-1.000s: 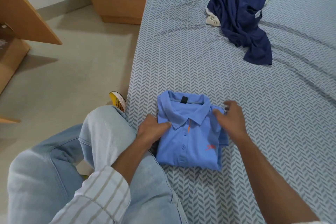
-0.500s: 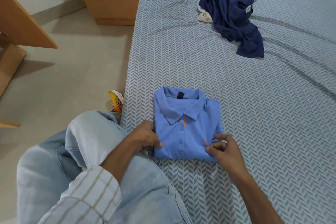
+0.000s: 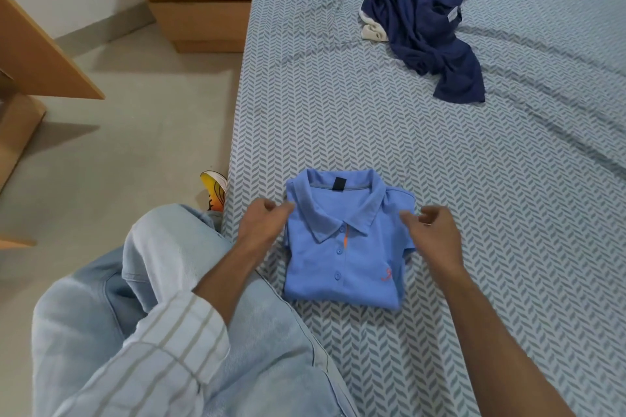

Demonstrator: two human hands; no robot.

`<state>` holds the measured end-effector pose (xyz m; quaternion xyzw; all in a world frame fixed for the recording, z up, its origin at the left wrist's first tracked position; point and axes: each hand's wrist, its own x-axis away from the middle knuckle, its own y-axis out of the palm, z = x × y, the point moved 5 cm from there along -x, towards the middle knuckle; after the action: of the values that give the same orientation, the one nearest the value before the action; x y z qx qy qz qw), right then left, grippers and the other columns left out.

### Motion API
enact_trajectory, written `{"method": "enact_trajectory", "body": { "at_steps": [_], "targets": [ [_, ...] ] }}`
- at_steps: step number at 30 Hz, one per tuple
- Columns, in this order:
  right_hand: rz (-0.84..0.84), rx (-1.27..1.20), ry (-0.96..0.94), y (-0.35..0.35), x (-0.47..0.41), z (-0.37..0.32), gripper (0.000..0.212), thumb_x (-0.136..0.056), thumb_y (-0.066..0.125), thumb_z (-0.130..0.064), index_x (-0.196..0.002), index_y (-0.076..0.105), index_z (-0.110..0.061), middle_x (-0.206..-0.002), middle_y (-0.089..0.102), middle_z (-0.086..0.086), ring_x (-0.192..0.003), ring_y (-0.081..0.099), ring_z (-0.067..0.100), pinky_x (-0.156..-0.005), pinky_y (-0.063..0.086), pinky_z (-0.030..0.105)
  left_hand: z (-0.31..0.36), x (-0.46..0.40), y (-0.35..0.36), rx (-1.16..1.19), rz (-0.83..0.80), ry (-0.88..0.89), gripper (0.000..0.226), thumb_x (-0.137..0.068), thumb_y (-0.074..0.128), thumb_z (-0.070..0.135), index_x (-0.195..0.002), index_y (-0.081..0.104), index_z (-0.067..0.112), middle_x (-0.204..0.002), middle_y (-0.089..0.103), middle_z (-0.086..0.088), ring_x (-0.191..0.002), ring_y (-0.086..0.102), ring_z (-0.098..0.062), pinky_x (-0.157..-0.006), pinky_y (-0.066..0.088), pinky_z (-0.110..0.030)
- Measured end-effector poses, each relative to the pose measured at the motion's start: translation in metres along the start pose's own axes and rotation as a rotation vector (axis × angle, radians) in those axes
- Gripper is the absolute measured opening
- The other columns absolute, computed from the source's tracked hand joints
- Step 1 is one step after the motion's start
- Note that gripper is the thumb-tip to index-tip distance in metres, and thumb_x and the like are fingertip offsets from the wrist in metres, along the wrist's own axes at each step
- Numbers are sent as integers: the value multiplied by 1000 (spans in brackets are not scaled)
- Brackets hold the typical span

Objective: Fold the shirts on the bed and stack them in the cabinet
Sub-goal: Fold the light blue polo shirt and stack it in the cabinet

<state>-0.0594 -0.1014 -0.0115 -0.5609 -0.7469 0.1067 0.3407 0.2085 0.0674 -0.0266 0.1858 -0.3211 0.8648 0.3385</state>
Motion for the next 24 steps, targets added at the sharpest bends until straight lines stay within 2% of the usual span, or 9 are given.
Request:
{"method": "enact_trajectory", "body": {
  "at_steps": [2, 6, 9, 14, 16, 19, 20, 22, 24],
  "targets": [
    [-145, 35, 35, 16, -11, -9, 30, -89, 73, -33, -85, 49, -15, -76, 52, 1, -68, 53, 19, -62, 45, 35, 7, -7, 5, -16, -56, 30, 55, -70, 74, 61, -81, 53, 12, -70, 53, 0, -62, 50, -18, -56, 41, -31],
    [-200, 30, 105, 33, -28, -15, 29, -84, 78, -31, -80, 58, -11, -75, 60, 11, -67, 60, 27, -66, 54, 44, 16, -19, 19, -117, -67, 42, 55, -77, 83, 45, -59, 40, 16, -52, 41, 1, -46, 43, -15, -46, 34, -27],
    [-231, -1, 140, 36, -29, -16, 31, -84, 78, -29, -73, 56, -11, -68, 56, 12, -61, 55, 27, -62, 49, 40, 21, -23, 26, -163, -93, 6, 50, -75, 82, 51, -71, 57, 8, -69, 63, -10, -64, 63, -27, -54, 52, -35],
    [-323, -241, 121, 30, -27, -12, 20, -88, 76, -31, -103, 69, -20, -100, 74, 7, -89, 71, 29, -77, 60, 48, 19, -15, 34, -124, -173, 104, 16, -87, 77, 29, -88, 67, 16, -83, 69, -2, -73, 66, -16, -55, 49, -24],
    [-406, -330, 129, 30, -25, -10, 26, -91, 72, -32, -114, 69, -19, -104, 75, 8, -87, 73, 26, -67, 60, 41, 18, -12, 34, -87, -199, 172, 12, -91, 72, 23, -101, 68, 18, -91, 70, 1, -81, 67, -15, -62, 52, -27],
    [-534, -411, 147, 31, -14, -6, 28, -95, 67, -21, -119, 66, -6, -84, 74, 12, -61, 70, 19, -48, 53, 29, 16, -8, 34, 98, -295, 162, 16, -97, 64, 15, -111, 64, 22, -101, 69, 3, -90, 67, -15, -68, 55, -27],
    [-575, -433, 140, 31, -11, -5, 31, -93, 69, -15, -121, 65, -3, -85, 74, 15, -65, 71, 24, -54, 56, 34, 15, -5, 35, 169, -335, 142, 18, -97, 64, 13, -114, 63, 21, -104, 70, 1, -92, 68, -17, -71, 56, -30],
    [-636, -447, 109, 30, -6, -5, 49, -80, 80, -9, -125, 64, -2, -108, 72, 23, -91, 71, 40, -72, 59, 47, 10, 0, 35, 313, -390, 72, 27, -95, 66, 7, -120, 63, 12, -110, 72, -8, -97, 70, -25, -76, 60, -37],
    [-655, -447, 81, 25, 0, -13, 57, -70, 84, -7, -124, 65, -2, -115, 70, 24, -99, 68, 45, -76, 59, 51, 10, 6, 31, 406, -413, 17, 30, -89, 70, 1, -119, 64, 5, -111, 72, -15, -97, 71, -30, -77, 60, -41]
  ]
}}
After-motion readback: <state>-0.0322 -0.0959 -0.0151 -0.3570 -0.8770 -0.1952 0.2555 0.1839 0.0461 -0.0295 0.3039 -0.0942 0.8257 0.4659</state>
